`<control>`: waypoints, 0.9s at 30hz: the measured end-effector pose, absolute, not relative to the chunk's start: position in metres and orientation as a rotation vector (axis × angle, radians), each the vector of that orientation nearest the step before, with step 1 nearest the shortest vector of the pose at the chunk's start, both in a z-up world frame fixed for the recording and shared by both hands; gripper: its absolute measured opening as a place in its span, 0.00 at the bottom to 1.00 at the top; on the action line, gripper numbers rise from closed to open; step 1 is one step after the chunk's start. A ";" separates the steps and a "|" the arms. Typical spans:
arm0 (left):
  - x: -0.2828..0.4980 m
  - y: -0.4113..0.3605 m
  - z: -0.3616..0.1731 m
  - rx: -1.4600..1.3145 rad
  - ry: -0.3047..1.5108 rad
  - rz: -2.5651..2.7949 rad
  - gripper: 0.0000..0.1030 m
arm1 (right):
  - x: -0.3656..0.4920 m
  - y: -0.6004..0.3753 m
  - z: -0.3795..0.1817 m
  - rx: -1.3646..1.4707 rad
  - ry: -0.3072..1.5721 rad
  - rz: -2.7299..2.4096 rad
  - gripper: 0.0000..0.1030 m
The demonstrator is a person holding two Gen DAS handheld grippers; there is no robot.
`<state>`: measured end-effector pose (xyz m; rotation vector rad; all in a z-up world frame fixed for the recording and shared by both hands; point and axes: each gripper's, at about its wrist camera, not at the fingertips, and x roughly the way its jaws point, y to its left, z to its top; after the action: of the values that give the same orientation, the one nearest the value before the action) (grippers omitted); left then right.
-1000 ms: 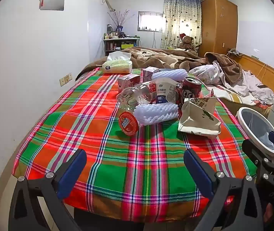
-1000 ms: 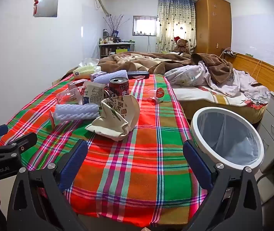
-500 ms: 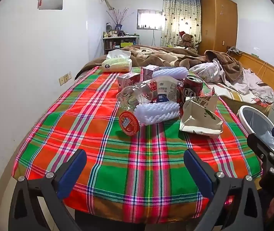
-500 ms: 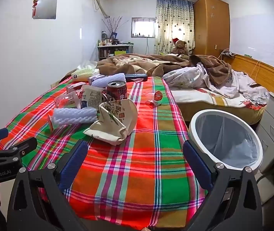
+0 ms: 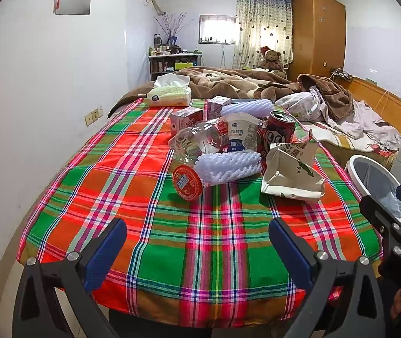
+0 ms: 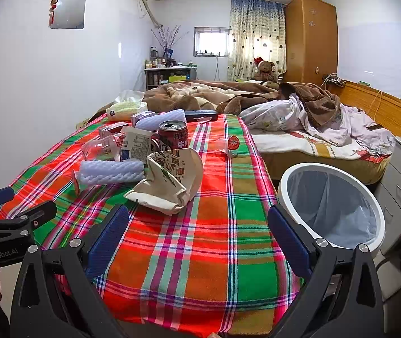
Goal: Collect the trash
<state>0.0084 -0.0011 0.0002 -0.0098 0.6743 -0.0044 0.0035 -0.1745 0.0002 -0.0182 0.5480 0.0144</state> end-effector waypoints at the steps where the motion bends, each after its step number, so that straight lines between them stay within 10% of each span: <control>1: 0.008 -0.001 0.000 -0.010 0.675 -0.005 0.99 | 0.003 -0.175 0.000 -0.017 0.547 0.016 0.98; 27: 0.008 0.000 0.000 -0.023 0.679 -0.026 0.99 | 0.005 -0.176 -0.001 -0.015 0.548 0.015 0.98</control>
<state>0.0079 -0.0003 -0.0004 -0.0227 0.6791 -0.0257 0.0051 -0.1761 -0.0014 -0.0147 0.5484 0.0145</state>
